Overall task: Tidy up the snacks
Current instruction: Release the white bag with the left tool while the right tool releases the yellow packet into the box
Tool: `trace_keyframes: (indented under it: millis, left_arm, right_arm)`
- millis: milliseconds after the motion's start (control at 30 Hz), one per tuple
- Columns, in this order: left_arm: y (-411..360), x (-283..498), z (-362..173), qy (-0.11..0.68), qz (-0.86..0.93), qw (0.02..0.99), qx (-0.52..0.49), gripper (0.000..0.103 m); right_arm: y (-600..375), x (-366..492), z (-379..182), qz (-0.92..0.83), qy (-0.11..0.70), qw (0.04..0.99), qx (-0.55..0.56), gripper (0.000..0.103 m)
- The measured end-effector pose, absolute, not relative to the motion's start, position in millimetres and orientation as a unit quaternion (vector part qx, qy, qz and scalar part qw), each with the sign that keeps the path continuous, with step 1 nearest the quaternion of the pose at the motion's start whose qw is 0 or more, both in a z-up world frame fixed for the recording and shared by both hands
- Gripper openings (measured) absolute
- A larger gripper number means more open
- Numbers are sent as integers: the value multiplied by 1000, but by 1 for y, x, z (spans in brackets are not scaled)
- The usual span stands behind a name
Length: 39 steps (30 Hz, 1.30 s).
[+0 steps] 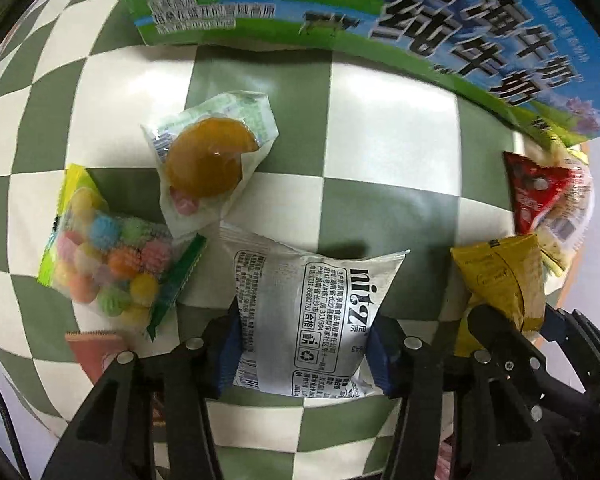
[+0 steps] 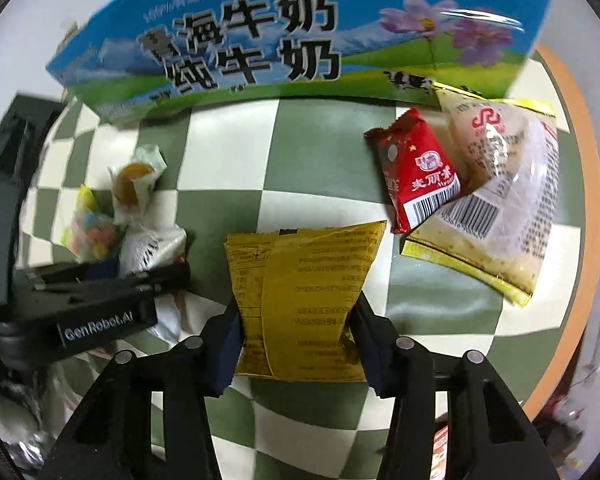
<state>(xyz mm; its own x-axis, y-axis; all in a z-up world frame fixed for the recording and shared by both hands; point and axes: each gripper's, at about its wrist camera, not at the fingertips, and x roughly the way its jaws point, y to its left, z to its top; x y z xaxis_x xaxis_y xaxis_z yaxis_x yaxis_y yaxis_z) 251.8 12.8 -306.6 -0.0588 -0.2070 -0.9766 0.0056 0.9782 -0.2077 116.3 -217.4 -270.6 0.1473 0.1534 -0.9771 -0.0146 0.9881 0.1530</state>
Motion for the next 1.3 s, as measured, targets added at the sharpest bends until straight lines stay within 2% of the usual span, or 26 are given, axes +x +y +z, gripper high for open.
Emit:
trace_keyframes:
  millis: [167, 300, 433, 567, 700, 833, 1200, 1233, 1267, 1300]
  left_arm:
    - [10, 252, -250, 693, -107, 709, -76, 50]
    - [9, 266, -183, 649, -133, 743, -91, 50]
    - [-6, 304, -126, 617, -161, 765, -92, 50]
    - [-29, 355, -98, 599, -162, 781, -76, 50]
    - [-43, 413, -115, 625, -144, 762, -88, 50]
    - [-53, 461, -167, 685, -120, 709, -112, 50]
    - [-71, 466, -230, 752, -114, 639, -115, 50]
    - [-72, 464, -232, 756, -114, 635, -109, 50]
    - [-72, 466, -235, 757, -115, 633, -110, 50]
    - [-71, 464, -237, 762, -114, 628, -113, 53]
  right_arm:
    - [-232, 115, -225, 71, 624, 773, 87, 50]
    - [-252, 116, -179, 81, 587, 798, 113, 50]
    - [-273, 137, -131, 84, 542, 823, 149, 50]
    - [-287, 175, -99, 74, 507, 846, 149, 50]
    - [-292, 234, -98, 52, 507, 849, 135, 50]
    - [-302, 280, -119, 42, 539, 830, 135, 50]
    - [-299, 311, -178, 36, 607, 785, 118, 51]
    - [-298, 309, -183, 40, 615, 777, 126, 55]
    - [-297, 309, -187, 42, 626, 768, 126, 67]
    - [-297, 311, -191, 42, 634, 762, 124, 75]
